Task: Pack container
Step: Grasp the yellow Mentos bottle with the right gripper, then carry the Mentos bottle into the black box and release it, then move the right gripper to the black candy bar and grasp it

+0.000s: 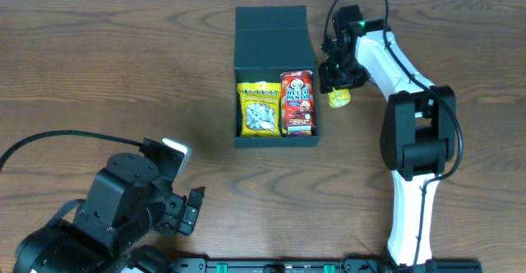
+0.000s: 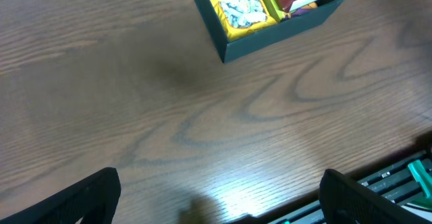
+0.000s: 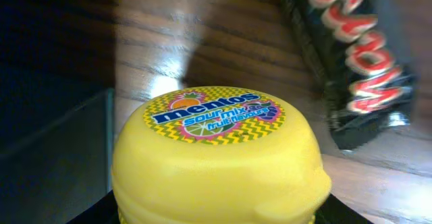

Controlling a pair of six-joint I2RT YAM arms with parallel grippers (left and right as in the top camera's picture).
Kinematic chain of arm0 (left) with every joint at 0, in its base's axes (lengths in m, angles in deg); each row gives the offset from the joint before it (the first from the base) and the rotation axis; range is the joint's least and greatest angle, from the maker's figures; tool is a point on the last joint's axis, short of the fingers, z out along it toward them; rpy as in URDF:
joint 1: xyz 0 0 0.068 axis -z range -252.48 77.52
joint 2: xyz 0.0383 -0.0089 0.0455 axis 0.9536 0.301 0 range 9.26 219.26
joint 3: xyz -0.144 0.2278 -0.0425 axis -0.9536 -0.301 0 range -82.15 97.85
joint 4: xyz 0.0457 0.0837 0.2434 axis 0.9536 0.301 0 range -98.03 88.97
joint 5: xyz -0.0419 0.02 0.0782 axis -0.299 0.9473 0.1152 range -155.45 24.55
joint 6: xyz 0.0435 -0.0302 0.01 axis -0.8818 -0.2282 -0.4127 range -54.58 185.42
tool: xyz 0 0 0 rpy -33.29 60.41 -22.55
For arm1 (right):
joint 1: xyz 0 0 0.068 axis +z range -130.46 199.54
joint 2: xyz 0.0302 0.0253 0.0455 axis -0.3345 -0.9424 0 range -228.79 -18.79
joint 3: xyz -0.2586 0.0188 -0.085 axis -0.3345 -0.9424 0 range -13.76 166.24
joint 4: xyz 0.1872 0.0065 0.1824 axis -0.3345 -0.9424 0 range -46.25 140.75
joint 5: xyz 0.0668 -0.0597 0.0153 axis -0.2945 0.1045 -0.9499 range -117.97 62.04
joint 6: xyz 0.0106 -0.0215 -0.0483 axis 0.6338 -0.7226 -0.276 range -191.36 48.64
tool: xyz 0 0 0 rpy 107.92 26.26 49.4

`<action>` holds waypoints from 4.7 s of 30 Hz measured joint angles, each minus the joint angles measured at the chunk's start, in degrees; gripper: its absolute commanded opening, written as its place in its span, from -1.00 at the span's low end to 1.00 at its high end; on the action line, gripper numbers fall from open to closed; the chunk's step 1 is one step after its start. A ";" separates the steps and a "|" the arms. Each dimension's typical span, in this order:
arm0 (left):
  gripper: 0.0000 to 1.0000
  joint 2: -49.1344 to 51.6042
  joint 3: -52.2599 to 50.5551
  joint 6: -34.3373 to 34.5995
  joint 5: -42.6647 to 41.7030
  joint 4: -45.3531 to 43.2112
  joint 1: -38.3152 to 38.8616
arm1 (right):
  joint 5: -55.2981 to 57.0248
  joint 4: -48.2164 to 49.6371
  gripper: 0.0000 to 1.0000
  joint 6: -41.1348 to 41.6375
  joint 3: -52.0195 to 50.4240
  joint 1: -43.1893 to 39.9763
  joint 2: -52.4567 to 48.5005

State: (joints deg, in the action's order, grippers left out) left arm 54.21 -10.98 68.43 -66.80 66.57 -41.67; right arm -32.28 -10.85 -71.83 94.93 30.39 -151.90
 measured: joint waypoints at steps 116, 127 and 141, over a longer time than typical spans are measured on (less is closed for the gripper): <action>0.91 0.00 0.00 0.00 0.00 0.00 0.00 | -5.55 5.60 0.54 -27.26 9.97 -5.38 -3.30; 0.90 0.00 0.00 0.00 0.00 0.00 0.00 | -7.65 5.18 0.29 -26.71 9.94 -5.53 -6.47; 0.90 0.00 0.00 0.00 0.00 0.00 0.00 | -7.65 5.35 -0.09 -25.81 9.94 -5.53 -7.21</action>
State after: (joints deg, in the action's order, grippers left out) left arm 54.21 -10.98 68.43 -66.80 66.57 -41.67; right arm -39.93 -5.50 -97.64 104.87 24.86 -159.12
